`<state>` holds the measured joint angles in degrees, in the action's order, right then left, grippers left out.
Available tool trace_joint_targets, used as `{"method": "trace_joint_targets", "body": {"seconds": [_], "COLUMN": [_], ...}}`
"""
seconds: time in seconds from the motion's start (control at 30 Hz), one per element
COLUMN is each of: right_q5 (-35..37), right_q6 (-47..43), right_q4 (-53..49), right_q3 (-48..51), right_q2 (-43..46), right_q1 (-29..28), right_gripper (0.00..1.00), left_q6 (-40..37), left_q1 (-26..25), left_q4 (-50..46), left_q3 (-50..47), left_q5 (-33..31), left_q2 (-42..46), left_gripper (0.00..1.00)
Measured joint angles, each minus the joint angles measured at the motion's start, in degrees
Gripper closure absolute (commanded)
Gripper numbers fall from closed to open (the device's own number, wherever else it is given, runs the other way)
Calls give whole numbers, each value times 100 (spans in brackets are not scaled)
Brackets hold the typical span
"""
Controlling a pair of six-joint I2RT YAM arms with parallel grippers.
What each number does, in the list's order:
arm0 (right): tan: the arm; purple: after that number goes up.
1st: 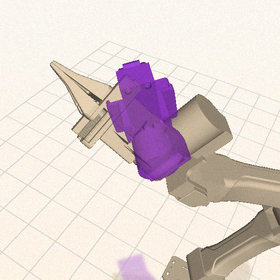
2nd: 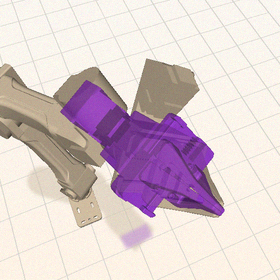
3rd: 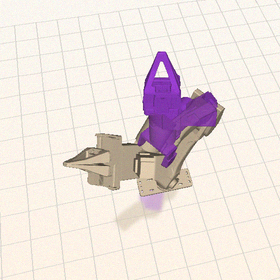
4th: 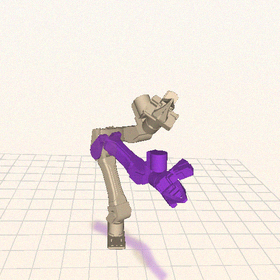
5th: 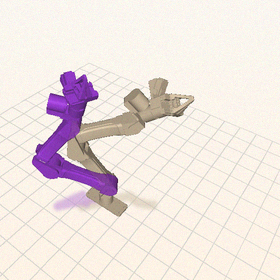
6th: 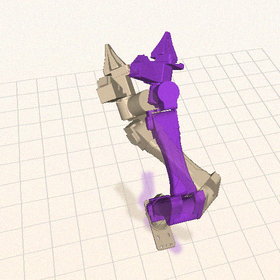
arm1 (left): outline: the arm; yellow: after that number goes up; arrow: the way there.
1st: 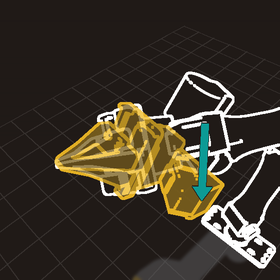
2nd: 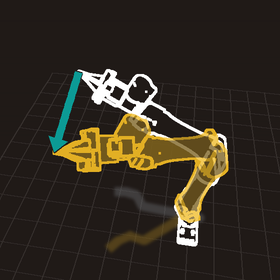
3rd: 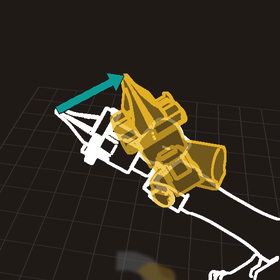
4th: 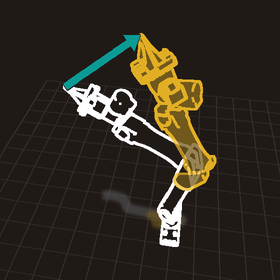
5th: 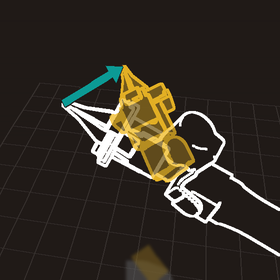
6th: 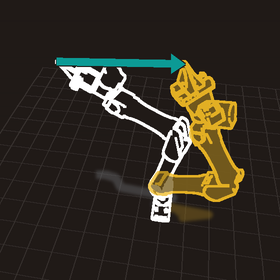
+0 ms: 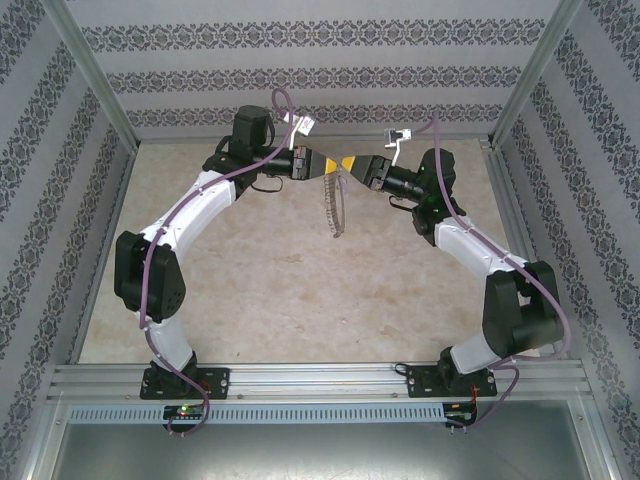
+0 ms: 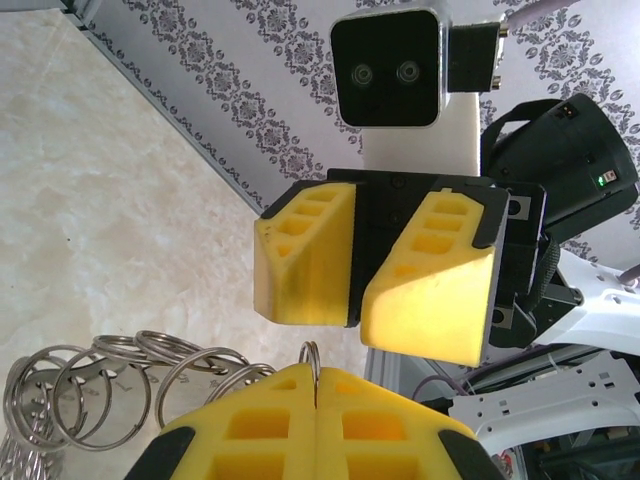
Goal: Put the keys on the keyring
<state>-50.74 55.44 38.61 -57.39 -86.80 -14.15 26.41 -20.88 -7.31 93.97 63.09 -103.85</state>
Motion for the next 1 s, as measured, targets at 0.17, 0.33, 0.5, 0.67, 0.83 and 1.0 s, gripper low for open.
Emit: {"method": "trace_joint_targets", "body": {"seconds": [0.17, 0.33, 0.5, 0.67, 0.83, 1.0], "right_q5": [0, 0, 37, 37, 37, 39], "right_q6": [96, 179, 234, 319, 339, 341], "right_q4": [151, 286, 415, 463, 505, 516], "right_q3": [0, 0, 0, 0, 2, 13], "right_q2": [-4, -28, -144, -251, -260, -262], "right_q1": [0, -2, -37, -37, -37, -37], "right_gripper": [69, 68, 68, 71, 76, 79], "left_q6": [249, 459, 651, 745, 846, 920], "left_q1": [0, 0, 0, 0, 0, 0], "left_q4": [286, 573, 796, 918, 1045, 1150], "left_q3": [-151, -247, -348, -389, -448, -452], "left_q5": [-66, -66, -66, -83, -125, -131], "left_q2": [0, 0, 0, 0, 13, 13], "left_gripper": [100, 100, 100, 100, 100, 100]}}
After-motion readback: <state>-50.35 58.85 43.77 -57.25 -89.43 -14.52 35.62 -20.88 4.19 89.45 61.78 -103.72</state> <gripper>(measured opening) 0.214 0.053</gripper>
